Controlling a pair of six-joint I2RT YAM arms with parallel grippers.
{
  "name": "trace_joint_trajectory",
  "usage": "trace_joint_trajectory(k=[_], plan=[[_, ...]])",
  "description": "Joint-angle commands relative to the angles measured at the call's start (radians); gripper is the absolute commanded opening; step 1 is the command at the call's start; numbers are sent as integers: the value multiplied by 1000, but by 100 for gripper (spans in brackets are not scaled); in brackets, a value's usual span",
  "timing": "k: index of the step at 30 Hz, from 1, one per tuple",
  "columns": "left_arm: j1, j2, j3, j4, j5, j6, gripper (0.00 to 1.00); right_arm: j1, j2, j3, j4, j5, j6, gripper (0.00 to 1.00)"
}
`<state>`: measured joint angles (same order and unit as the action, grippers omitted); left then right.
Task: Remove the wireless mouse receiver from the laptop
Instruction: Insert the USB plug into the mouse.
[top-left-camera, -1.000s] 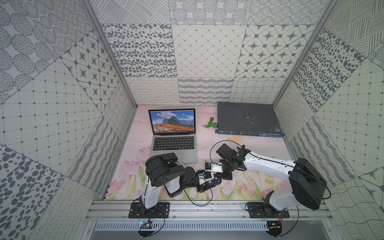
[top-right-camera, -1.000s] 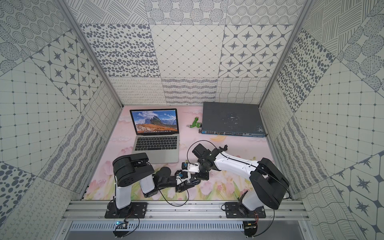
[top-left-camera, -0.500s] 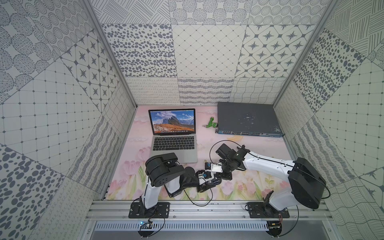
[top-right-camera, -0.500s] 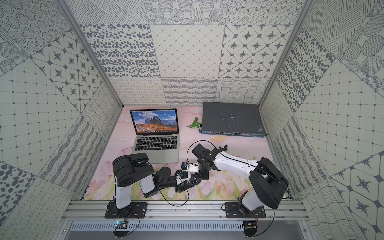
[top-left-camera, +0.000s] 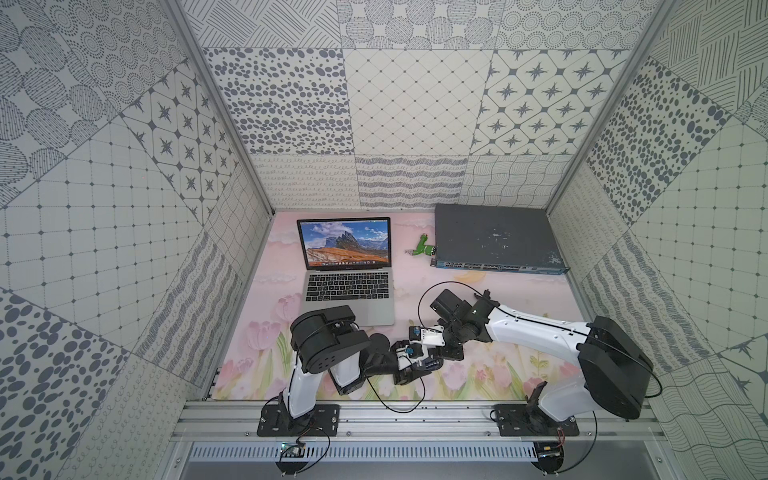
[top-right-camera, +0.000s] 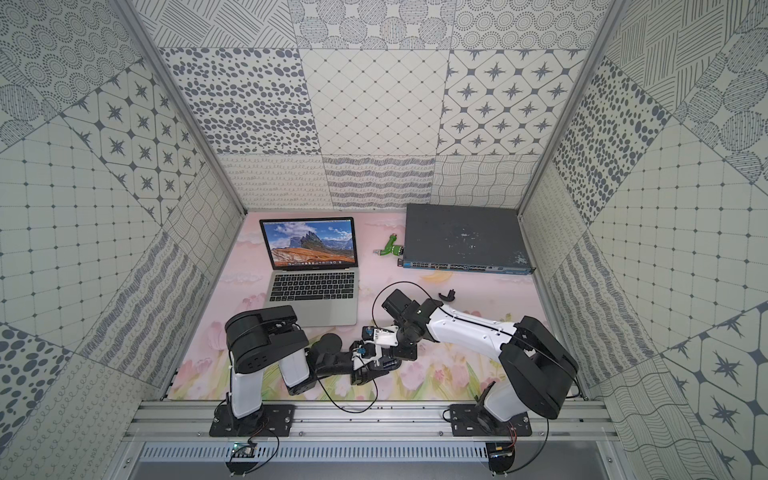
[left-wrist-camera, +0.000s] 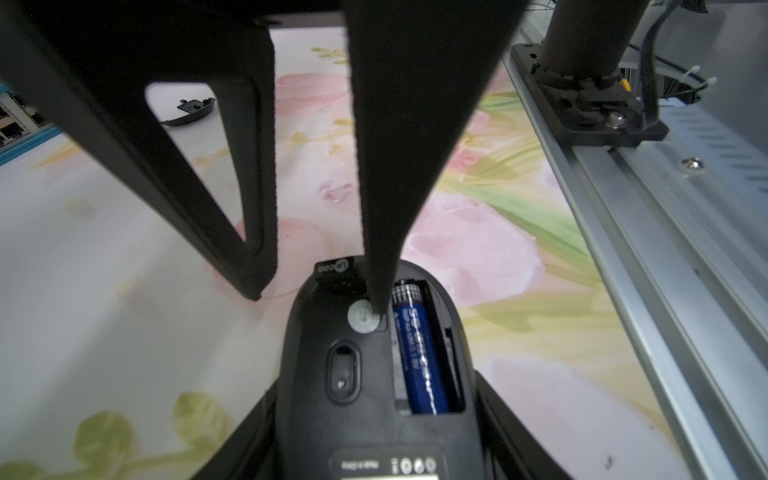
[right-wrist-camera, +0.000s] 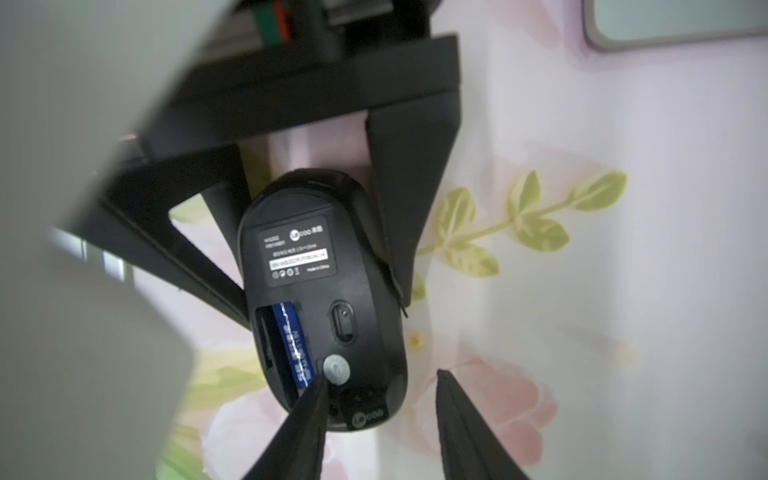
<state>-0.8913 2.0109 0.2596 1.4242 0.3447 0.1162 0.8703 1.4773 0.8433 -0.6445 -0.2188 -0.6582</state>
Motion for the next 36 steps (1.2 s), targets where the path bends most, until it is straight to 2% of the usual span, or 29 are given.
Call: trace_joint_trajectory(k=[1, 6, 9, 11, 19, 36], plan=[[4, 3, 4, -146, -11, -30, 59, 29, -50, -32, -46, -63, -24, 51], [5, 3, 3, -147, -11, -30, 59, 11, -181, -35, -54, -106, 10, 60], [5, 4, 4, -148, -11, -30, 59, -28, -262, -40, -53, -147, 37, 60], [5, 3, 4, -146, -10, -30, 59, -57, -274, -32, -53, -127, 65, 57], [5, 2, 5, -150, -9, -30, 59, -62, -152, -26, -29, -104, 156, 51], [4, 3, 7, -155, -8, -30, 59, -65, -66, -28, 70, -3, 224, 51]])
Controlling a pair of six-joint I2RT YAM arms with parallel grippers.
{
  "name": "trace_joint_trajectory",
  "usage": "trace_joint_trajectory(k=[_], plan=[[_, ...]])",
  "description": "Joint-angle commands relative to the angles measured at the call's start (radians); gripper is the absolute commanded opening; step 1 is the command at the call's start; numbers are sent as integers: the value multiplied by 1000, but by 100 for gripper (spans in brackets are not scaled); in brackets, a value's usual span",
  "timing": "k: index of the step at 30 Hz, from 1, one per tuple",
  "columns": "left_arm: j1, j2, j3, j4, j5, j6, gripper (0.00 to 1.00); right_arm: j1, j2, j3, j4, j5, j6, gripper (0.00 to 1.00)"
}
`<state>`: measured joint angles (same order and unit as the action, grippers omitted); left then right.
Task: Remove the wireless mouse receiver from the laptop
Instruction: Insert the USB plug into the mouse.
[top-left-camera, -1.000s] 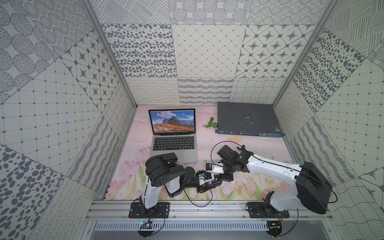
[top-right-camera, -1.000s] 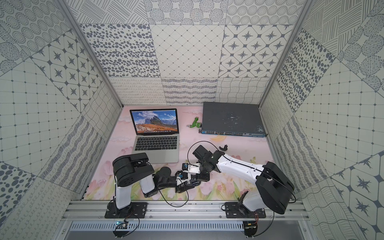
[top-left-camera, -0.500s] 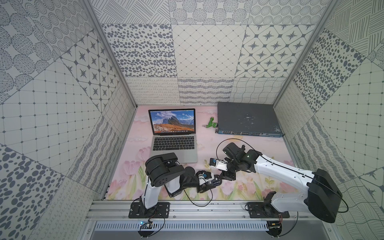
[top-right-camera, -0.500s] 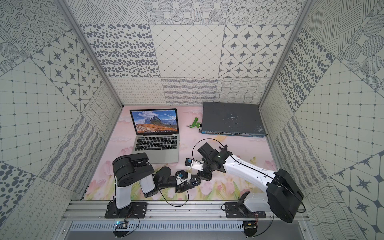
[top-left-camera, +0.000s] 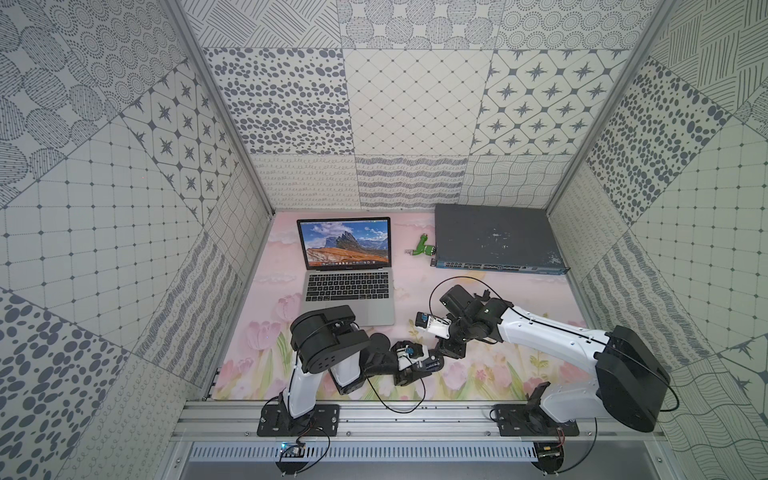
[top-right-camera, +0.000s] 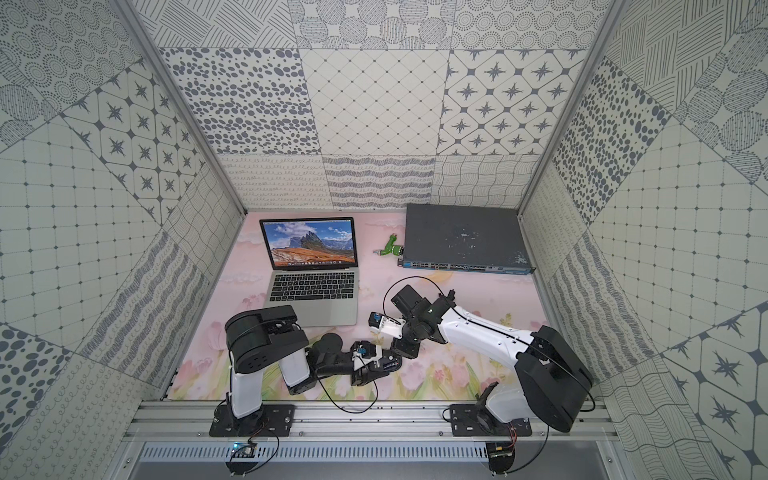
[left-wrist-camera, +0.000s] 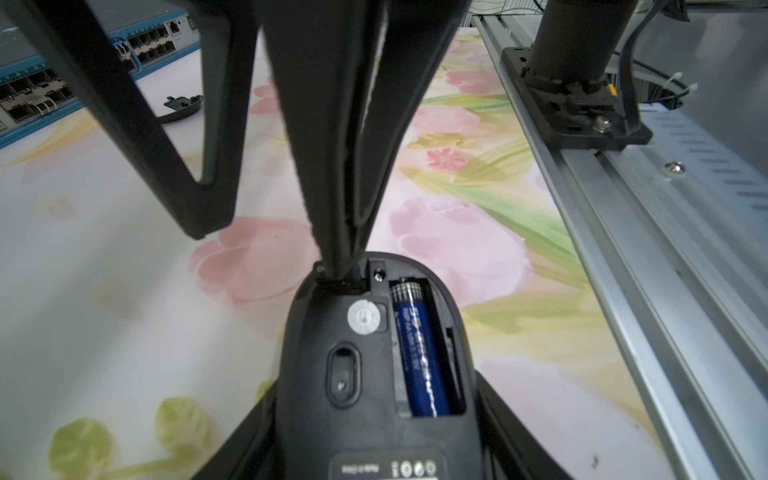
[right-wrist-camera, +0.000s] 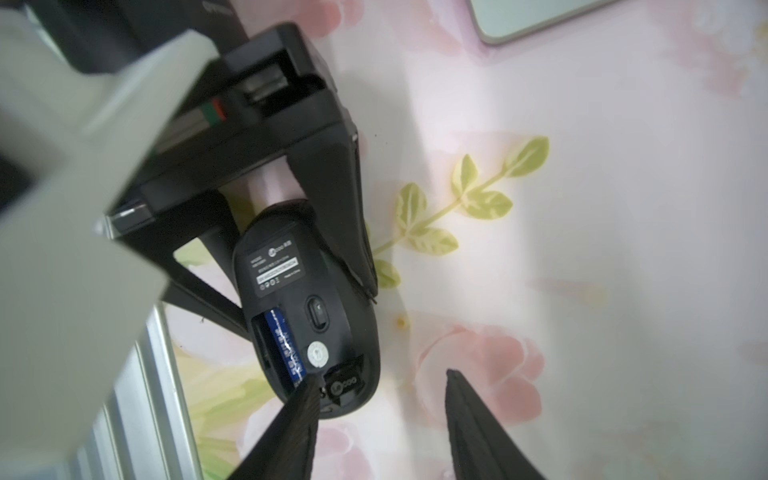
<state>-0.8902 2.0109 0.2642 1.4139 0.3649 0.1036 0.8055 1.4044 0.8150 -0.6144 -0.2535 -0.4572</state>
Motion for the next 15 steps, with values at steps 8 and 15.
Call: trace_joint_trajectory(k=[8, 15], plan=[[4, 3, 2, -145, -29, -18, 59, 0, 6, -24, 44, 48, 25, 51], [3, 2, 2, -146, -29, -17, 59, 10, 10, -37, 25, 46, 21, 49]])
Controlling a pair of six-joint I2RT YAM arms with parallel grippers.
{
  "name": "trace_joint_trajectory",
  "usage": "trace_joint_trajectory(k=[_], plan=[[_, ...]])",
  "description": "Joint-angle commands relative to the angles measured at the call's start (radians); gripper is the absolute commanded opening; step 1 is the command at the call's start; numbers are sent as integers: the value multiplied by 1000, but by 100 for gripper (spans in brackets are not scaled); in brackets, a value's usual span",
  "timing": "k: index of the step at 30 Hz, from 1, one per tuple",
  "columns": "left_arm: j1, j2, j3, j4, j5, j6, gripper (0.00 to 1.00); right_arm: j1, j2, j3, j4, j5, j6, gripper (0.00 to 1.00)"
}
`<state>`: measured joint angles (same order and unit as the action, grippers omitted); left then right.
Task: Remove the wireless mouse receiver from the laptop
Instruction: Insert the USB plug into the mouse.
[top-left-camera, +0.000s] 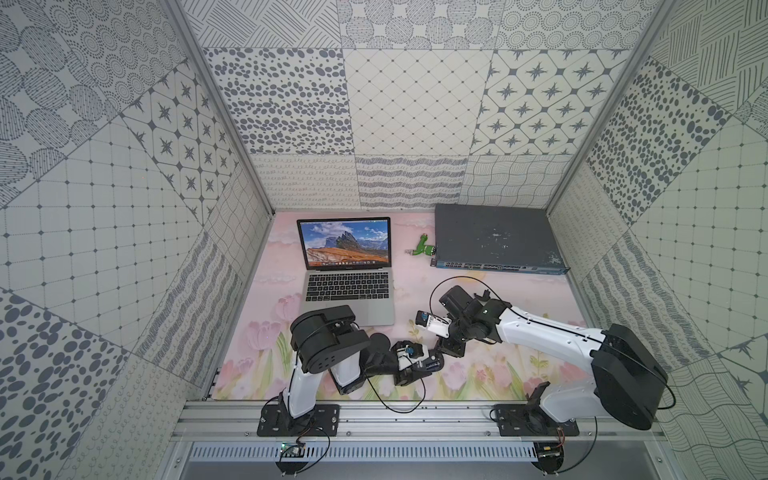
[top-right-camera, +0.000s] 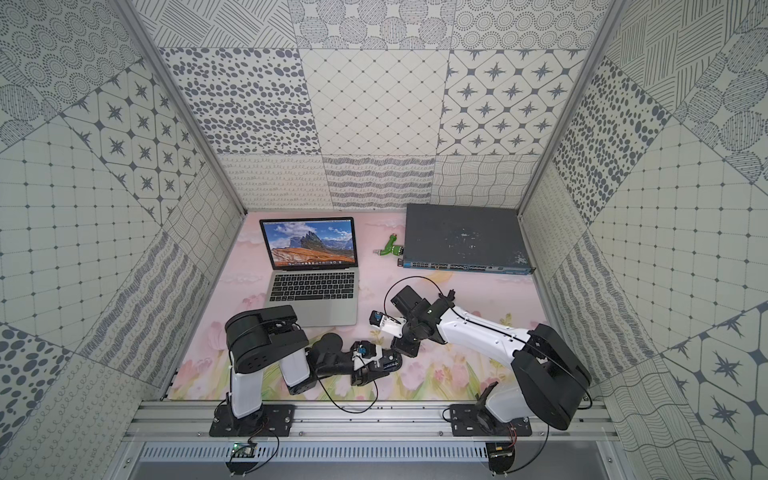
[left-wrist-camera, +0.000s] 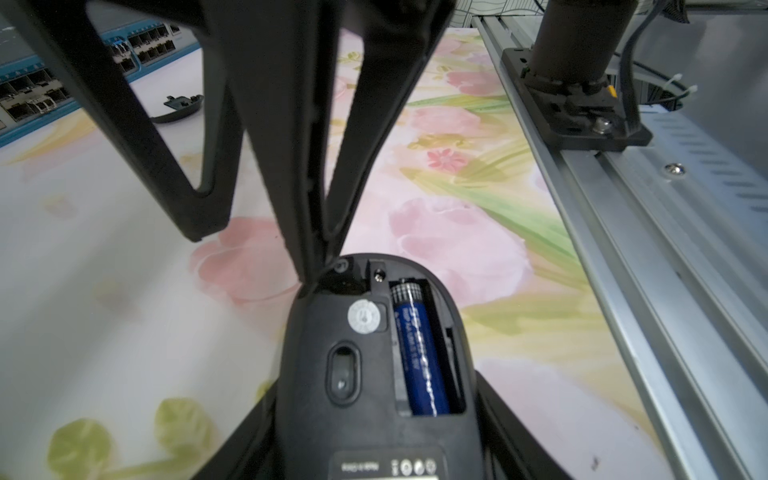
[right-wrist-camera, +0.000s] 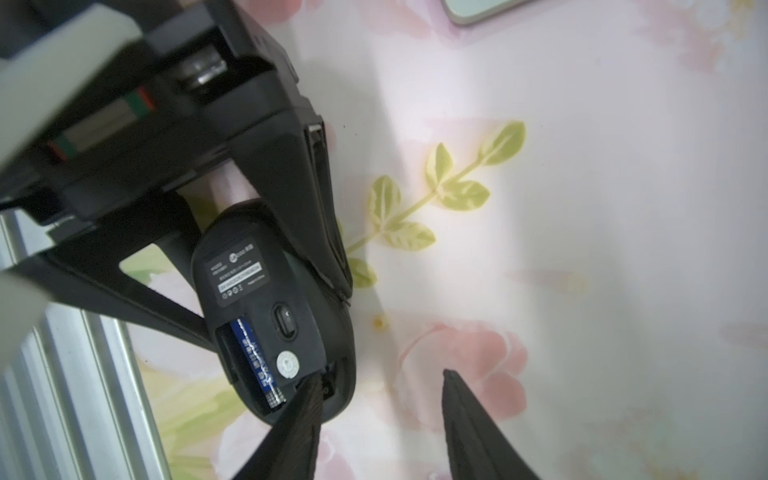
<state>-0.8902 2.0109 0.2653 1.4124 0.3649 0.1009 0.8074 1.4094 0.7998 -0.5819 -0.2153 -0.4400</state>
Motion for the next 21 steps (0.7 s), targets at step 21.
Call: trace_joint_trajectory(k=[21], plan=[[3, 0, 4, -153, -32, -15, 59, 13, -141, 134, -53, 77, 458, 54]])
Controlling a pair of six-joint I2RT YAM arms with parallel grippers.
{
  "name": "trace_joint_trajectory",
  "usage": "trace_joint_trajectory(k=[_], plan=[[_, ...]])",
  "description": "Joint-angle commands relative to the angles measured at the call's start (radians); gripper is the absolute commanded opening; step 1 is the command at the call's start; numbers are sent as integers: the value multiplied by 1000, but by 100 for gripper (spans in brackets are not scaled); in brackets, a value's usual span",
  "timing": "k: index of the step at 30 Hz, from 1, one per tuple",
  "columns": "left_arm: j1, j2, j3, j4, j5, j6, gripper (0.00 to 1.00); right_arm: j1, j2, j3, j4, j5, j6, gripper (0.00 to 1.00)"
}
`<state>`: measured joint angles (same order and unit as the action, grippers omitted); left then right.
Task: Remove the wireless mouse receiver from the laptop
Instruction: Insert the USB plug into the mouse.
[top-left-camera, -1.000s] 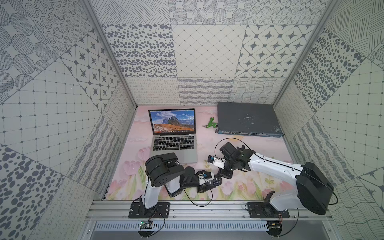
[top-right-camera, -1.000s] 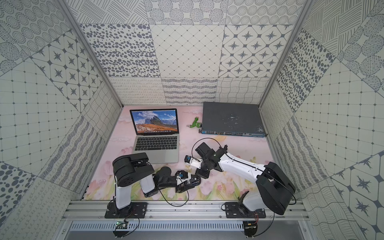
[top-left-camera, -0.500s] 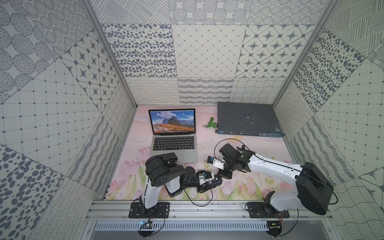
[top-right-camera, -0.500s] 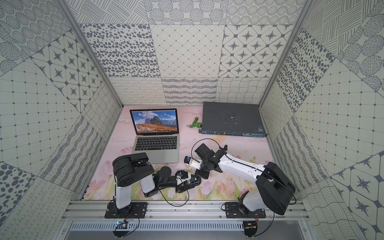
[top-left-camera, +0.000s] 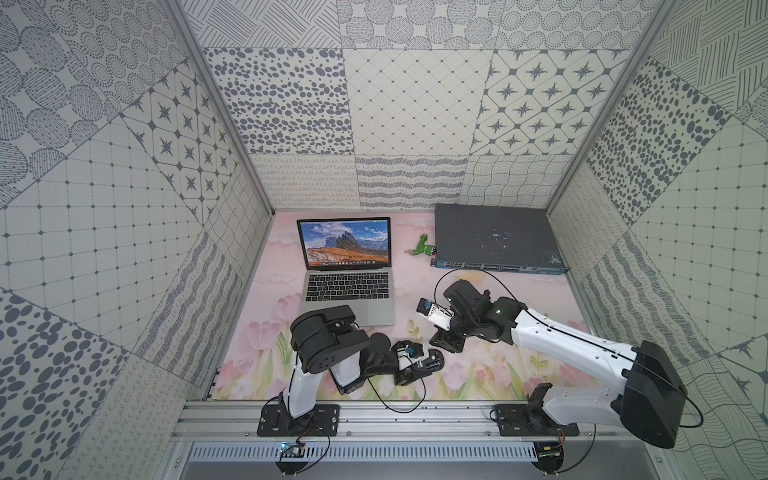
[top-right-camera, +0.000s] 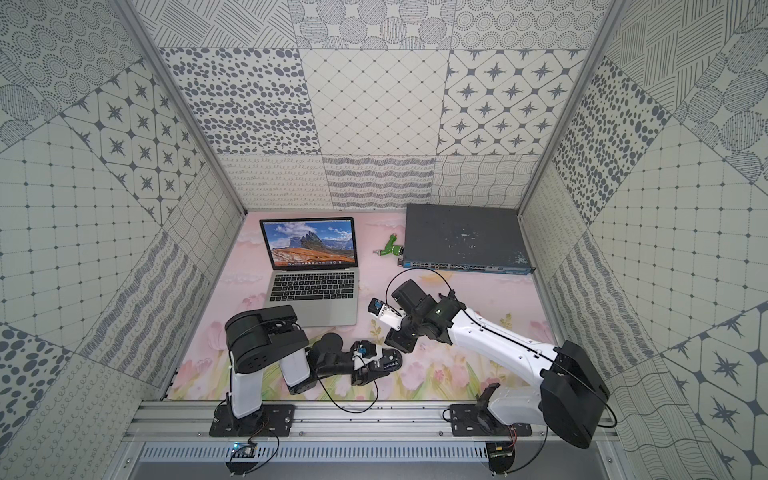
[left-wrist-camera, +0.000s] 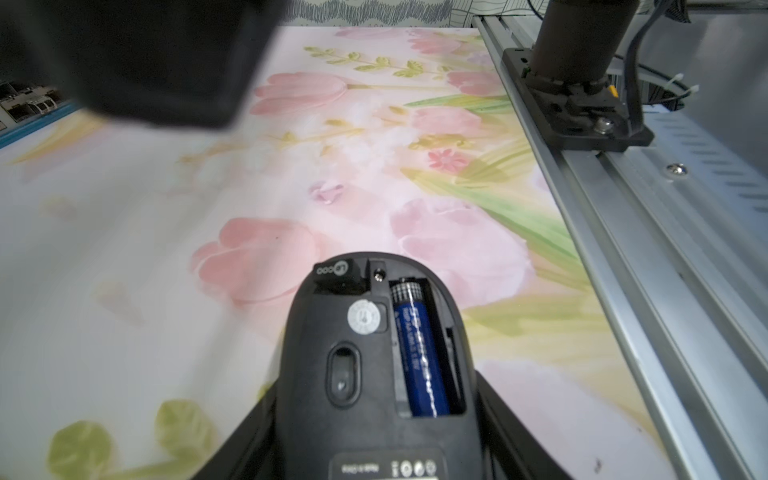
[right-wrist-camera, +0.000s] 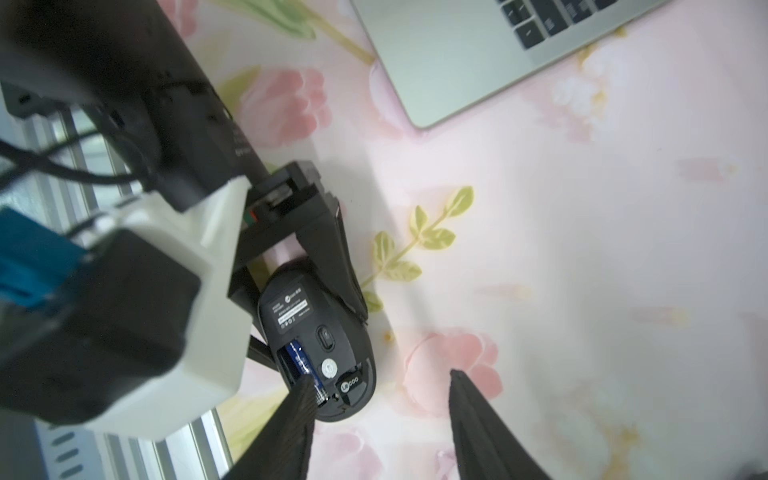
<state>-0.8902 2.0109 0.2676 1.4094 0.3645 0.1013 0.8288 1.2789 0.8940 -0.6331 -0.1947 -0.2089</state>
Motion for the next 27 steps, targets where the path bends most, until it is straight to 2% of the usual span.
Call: trace_joint_trajectory(k=[1, 6, 10, 12, 15, 18, 27], plan=[[2, -1, 2, -150, -32, -15, 59, -8, 0, 59, -27, 68, 321, 53], [4, -3, 4, -158, -32, -17, 59, 23, 85, 156, -252, 158, 718, 50], [4, -5, 8, -164, -30, -17, 59, 90, 131, 179, -303, 165, 882, 41], [4, -5, 8, -164, -30, -17, 59, 117, 169, 198, -316, 173, 921, 39], [3, -5, 8, -165, -28, -17, 59, 128, 239, 231, -363, 216, 960, 30], [3, -6, 8, -169, -32, -18, 58, 131, 295, 253, -374, 194, 982, 25], [3, -9, 13, -181, -31, -17, 59, 147, 376, 292, -396, 188, 991, 25]])
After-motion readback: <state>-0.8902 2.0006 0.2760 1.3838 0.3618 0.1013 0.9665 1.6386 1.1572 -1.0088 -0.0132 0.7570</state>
